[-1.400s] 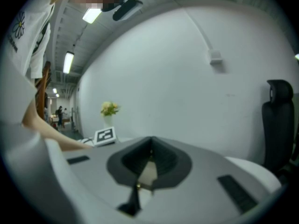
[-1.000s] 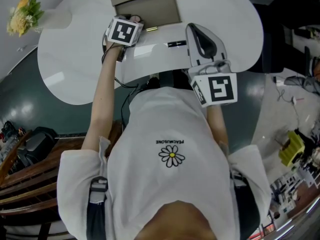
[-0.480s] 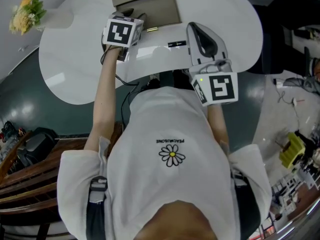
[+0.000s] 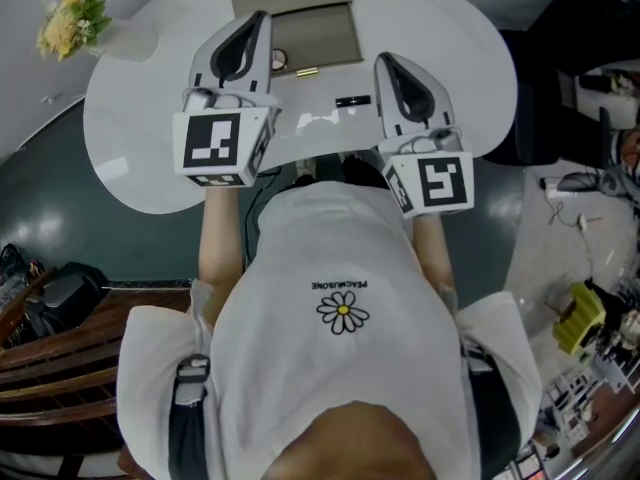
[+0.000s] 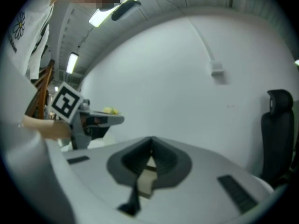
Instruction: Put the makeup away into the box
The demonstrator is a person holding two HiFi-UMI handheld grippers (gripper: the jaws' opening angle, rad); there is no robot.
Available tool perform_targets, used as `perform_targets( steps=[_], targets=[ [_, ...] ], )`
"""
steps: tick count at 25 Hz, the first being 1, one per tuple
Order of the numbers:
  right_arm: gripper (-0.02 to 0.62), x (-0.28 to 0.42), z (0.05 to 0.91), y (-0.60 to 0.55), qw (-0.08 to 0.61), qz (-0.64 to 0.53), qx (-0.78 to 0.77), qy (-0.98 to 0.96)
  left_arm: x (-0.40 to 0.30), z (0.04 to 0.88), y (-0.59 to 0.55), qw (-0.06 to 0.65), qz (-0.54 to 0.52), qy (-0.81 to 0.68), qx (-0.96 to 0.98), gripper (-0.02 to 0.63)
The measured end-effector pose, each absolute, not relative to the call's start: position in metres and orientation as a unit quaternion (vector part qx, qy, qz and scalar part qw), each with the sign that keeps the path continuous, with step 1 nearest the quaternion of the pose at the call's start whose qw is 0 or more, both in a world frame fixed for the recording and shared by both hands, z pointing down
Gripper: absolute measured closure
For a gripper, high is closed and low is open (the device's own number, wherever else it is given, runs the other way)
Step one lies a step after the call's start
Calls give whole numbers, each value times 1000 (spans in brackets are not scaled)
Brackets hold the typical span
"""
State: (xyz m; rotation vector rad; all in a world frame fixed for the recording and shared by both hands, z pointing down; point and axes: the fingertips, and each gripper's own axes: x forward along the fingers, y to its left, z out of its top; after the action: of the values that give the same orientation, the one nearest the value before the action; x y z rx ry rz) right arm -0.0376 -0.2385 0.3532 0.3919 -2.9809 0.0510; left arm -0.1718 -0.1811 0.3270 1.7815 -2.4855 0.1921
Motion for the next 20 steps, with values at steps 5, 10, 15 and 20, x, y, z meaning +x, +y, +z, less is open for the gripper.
perform_targets(
  steps=[5,10,15,20],
  targets=[
    [566,-42,346,-232,58,10,122,-991,-156,286,-151,-33,20,-829,557,588],
    [566,-45,344,-228,54,6,119,-991,-154,284,-144,-40,28,-829,558,588],
    [566,-38,345,-234,56,8,132,-990,-149,284,-154,-40,17,-819,572,588],
    [566,-23,348,-245,59,14,155,-986,-133,299,-177,-18,33,-793,607,587]
  ],
)
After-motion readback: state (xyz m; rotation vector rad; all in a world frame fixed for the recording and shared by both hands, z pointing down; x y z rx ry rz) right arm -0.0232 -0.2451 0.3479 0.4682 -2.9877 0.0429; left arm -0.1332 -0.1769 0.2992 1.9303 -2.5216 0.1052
